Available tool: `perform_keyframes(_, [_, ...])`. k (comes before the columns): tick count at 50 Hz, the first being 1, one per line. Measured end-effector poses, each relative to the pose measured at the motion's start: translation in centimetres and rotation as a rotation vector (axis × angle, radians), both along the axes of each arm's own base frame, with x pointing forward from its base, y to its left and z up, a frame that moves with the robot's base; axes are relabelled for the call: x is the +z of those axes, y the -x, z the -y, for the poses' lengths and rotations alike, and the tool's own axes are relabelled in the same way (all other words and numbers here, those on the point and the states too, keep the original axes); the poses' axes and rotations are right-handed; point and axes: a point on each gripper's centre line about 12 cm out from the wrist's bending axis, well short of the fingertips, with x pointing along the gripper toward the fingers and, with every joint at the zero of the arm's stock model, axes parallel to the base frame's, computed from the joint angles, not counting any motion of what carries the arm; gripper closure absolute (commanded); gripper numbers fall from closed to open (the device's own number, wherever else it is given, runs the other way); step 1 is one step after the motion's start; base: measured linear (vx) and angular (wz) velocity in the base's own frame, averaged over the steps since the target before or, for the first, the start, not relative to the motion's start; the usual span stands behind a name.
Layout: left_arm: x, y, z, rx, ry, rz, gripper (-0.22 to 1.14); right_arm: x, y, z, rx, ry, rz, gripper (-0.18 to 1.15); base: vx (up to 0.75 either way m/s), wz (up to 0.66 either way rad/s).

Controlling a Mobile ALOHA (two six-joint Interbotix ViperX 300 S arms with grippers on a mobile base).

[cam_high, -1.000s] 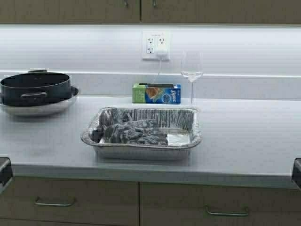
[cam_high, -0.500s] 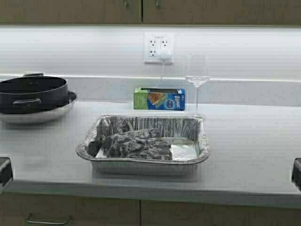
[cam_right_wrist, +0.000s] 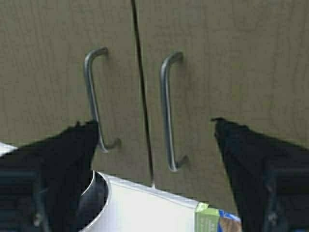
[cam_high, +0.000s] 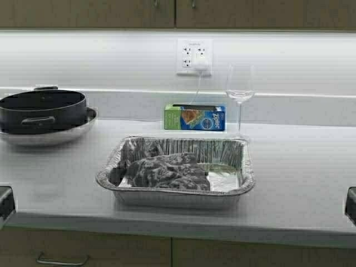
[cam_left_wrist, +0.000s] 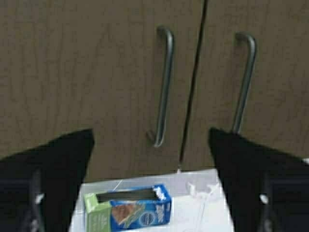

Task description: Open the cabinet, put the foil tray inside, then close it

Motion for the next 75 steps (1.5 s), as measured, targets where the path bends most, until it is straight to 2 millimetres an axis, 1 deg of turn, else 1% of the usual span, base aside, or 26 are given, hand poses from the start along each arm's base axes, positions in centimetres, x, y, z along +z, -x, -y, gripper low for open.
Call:
perform_keyframes(3, [-0.3, -1.0, 1.6, -0.011, 0.009, 0.008, -0.1, 0.0, -0.5, -1.5, -0.051, 0.028, 0.022, -0.05, 0.0, 0.0])
perform_keyframes(6, [-0.4, -2.0, 3.2, -0.021, 0.018, 0.015, -0.09, -0.1, -1.0, -2.5, -0.11, 0.046, 0.022, -0.05, 0.0, 0.0])
perform_keyframes(8, [-0.5, -2.5, 4.2, -0.029, 0.018, 0.019, -0.09, -0.1, -1.4, -2.9, -0.155, 0.051, 0.018, -0.05, 0.0, 0.0])
perform_keyframes(11, [-0.7, -3.6, 4.7, -0.01, 0.028, 0.019, -0.09, -0.2, -2.3, -2.7, -0.225, 0.036, -0.001, -0.04, 0.0, 0.0])
perform_keyframes(18, [-0.9, -5.5, 5.2, 0.048, 0.039, 0.038, -0.09, -0.3, -3.8, -3.0, -0.297, 0.025, 0.007, -0.04, 0.0, 0.0])
perform_keyframes(28, [-1.0, -6.9, 5.4, 0.087, 0.028, 0.059, -0.09, 0.1, -5.0, -3.5, -0.321, 0.006, 0.021, -0.04, 0.0, 0.0])
perform_keyframes(35, [-1.6, -7.7, 5.5, 0.097, 0.025, 0.053, -0.09, 0.2, -5.8, -3.8, -0.332, 0.001, 0.026, -0.03, 0.0, 0.0])
perform_keyframes(38, [-1.8, -7.9, 5.6, 0.097, 0.023, 0.05, -0.08, 0.3, -6.1, -3.8, -0.335, -0.003, 0.029, 0.0, 0.0, 0.0])
perform_keyframes(40, [-2.0, -8.0, 5.8, 0.095, 0.015, 0.049, -0.06, 0.5, -6.1, -4.0, -0.33, -0.013, 0.031, 0.05, 0.0, 0.0])
perform_keyframes(42, [-2.4, -7.7, 6.5, 0.078, 0.009, 0.042, -0.02, 0.8, -5.9, -4.5, -0.321, -0.016, 0.037, 0.14, 0.0, 0.0])
perform_keyframes(44, [-2.6, -7.7, 6.7, 0.076, 0.004, 0.039, 0.03, 1.0, -5.9, -4.5, -0.32, -0.017, 0.04, 0.24, 0.0, 0.0])
perform_keyframes(47, [-2.8, -7.8, 6.8, 0.074, -0.001, 0.037, 0.17, 1.2, -6.1, -4.5, -0.325, -0.024, 0.044, 0.45, 0.0, 0.0])
perform_keyframes(48, [-2.9, -7.8, 6.8, 0.076, -0.001, 0.037, 0.23, 1.2, -6.2, -4.5, -0.324, -0.029, 0.042, 0.52, 0.0, 0.0])
perform_keyframes(51, [-3.0, -8.1, 6.9, 0.077, -0.004, 0.035, 0.47, 1.2, -6.1, -4.9, -0.312, -0.029, 0.041, 0.75, 0.0, 0.0])
perform_keyframes(54, [-3.2, -8.5, 6.6, 0.087, -0.009, 0.032, 0.78, 1.1, -6.2, -5.0, -0.309, -0.026, 0.039, 0.95, 0.0, 0.0])
perform_keyframes(56, [-3.2, -8.6, 6.6, 0.085, -0.008, 0.029, 0.95, 1.1, -6.2, -5.0, -0.309, -0.025, 0.037, 1.01, 0.0, 0.0])
perform_keyframes(57, [-3.2, -8.6, 6.6, 0.086, -0.013, 0.031, 1.01, 1.1, -6.2, -5.0, -0.309, -0.025, 0.036, 1.01, 0.0, 0.0])
perform_keyframes(58, [-3.2, -8.6, 6.7, 0.086, -0.015, 0.031, 1.04, 1.1, -6.2, -5.0, -0.309, -0.023, 0.037, 1.0, 0.0, 0.0])
perform_keyframes(60, [-3.3, -8.7, 6.7, 0.086, -0.019, 0.03, 1.02, 1.0, -6.1, -5.0, -0.307, -0.019, 0.035, 0.94, 0.0, 0.0])
perform_keyframes(63, [-3.4, -8.7, 6.7, 0.087, -0.028, 0.029, 0.91, 0.9, -6.1, -5.0, -0.306, -0.019, 0.033, 0.89, -0.01, -0.01])
perform_keyframes(66, [-3.4, -8.7, 6.8, 0.083, -0.034, 0.029, 0.84, 0.7, -6.1, -4.8, -0.308, -0.015, 0.03, 0.9, -0.01, 0.01])
perform_keyframes(71, [-3.4, -8.7, 6.7, 0.084, -0.035, 0.027, 0.88, 0.8, -5.6, -4.5, -0.306, -0.008, 0.029, 0.91, 0.0, 0.01])
perform_keyframes(75, [-3.3, -8.5, 6.6, 0.083, -0.037, 0.023, 0.89, 0.7, -5.5, -3.5, -0.324, -0.009, 0.018, 0.91, 0.0, 0.0])
